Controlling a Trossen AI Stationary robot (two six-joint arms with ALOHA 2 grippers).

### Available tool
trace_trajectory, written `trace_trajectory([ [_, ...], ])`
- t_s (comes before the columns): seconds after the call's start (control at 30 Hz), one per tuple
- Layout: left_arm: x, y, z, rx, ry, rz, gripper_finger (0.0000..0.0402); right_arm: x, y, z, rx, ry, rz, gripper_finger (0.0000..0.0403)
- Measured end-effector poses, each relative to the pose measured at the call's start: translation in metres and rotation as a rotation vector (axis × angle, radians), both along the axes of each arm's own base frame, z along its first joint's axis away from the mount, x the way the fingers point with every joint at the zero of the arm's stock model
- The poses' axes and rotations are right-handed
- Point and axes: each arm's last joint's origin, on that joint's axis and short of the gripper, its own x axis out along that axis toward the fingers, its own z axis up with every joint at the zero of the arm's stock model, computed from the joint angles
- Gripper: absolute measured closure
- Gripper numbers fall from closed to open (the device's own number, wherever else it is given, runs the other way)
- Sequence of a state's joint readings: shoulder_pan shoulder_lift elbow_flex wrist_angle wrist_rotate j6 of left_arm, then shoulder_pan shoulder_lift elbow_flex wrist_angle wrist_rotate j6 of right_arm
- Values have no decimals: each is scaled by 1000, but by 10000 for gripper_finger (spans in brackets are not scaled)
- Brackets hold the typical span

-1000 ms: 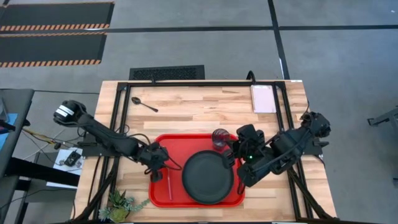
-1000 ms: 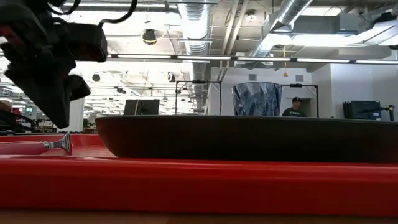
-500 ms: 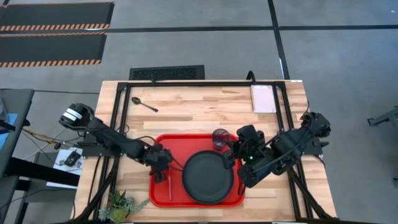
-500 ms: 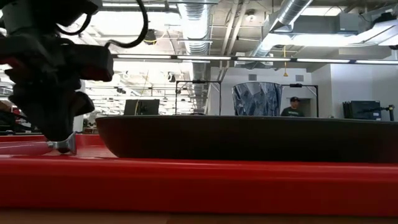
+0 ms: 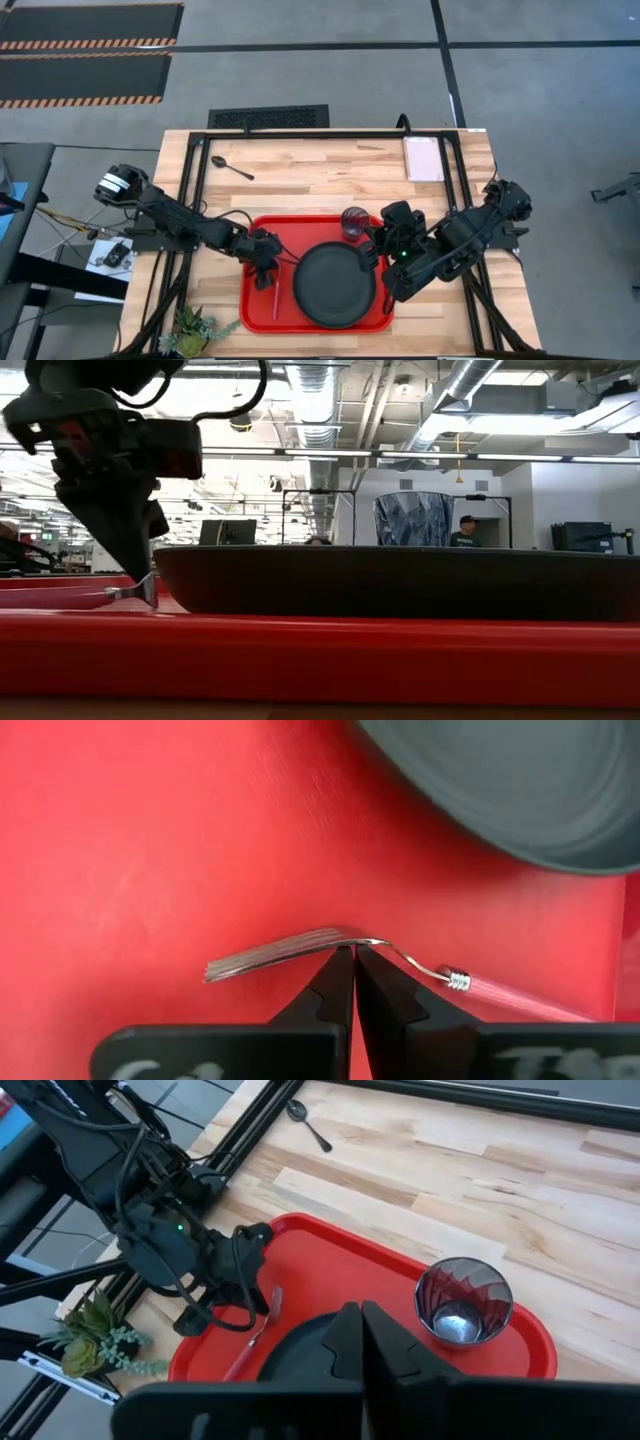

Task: Pick and place plate/cup/fork/spoon on tray
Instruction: Put the pink fork into the red serving tray

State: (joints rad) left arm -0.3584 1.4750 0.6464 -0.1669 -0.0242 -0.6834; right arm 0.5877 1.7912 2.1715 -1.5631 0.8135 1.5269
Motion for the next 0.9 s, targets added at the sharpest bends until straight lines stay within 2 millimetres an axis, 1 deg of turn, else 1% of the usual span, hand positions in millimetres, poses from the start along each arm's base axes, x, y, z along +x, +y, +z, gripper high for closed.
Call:
trace_trajectory([
  [0.23, 7, 5, 3, -23, -55, 45, 401, 0, 0, 0, -1, 3, 4, 399],
  [0.37, 10, 13, 4, -5, -67, 90, 401, 3, -1, -2, 36, 32, 11, 395],
  [0.43, 11, 16, 4, -4, -66, 104, 401, 11, -3, -9, 73, 79, 13, 394],
  [0.57, 12, 19, 4, 8, -75, 121, 401, 34, -4, -27, 73, 145, 9, 393],
  [0.67, 13, 20, 3, 24, -81, 128, 401, 44, -3, -34, 82, 152, 9, 393],
  [0.77, 14, 20, -3, 38, -61, 128, 401, 52, -3, -39, 100, 164, 42, 393],
  [0.83, 18, 19, -6, 46, -82, 116, 401, 58, -1, -42, 101, 148, 47, 393],
  [0.9, 15, 19, 0, 55, -92, 112, 401, 59, 0, -43, 94, 155, 64, 393],
])
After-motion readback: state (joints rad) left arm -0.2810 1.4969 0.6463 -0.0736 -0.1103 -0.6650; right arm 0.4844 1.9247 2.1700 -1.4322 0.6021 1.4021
